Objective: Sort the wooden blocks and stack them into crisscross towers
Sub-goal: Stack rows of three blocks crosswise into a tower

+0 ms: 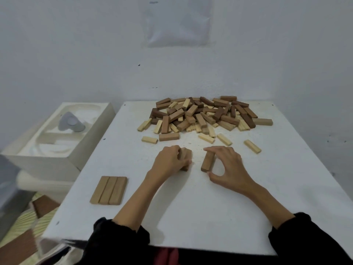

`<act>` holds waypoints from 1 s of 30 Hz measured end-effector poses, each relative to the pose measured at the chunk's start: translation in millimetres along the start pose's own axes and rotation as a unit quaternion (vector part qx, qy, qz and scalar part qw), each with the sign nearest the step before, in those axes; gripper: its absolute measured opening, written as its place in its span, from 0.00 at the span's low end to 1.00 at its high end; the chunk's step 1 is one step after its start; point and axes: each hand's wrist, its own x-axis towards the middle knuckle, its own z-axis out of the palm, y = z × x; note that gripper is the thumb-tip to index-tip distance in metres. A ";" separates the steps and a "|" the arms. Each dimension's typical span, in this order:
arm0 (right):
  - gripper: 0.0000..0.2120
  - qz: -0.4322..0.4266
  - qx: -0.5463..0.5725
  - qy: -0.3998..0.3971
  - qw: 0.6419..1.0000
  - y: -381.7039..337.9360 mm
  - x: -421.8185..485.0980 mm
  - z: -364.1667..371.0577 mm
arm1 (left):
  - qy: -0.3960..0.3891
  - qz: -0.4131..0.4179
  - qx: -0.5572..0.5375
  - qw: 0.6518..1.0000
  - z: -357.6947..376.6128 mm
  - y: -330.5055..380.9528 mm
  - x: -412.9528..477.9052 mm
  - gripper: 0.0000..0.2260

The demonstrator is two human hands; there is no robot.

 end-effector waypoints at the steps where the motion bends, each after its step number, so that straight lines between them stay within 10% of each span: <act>1: 0.29 -0.005 0.007 -0.010 1.000 -1.2 -0.2 0.8 | 0.006 -0.004 0.003 1.000 0.2 -2.3 -2.6 0.20; 21: 0.35 0.031 0.123 -0.187 0.974 -10.6 27.1 2.1 | 0.119 0.041 -0.121 0.985 2.5 -9.0 -9.1 0.19; 25: 0.30 0.091 0.224 -0.088 0.966 1.7 27.9 -3.6 | 0.054 0.039 -0.100 0.993 11.9 1.9 -21.3 0.40; 30: 0.27 0.111 0.208 -0.036 0.971 2.4 25.6 -5.5 | 0.000 0.120 -0.095 0.988 14.0 0.2 -18.2 0.40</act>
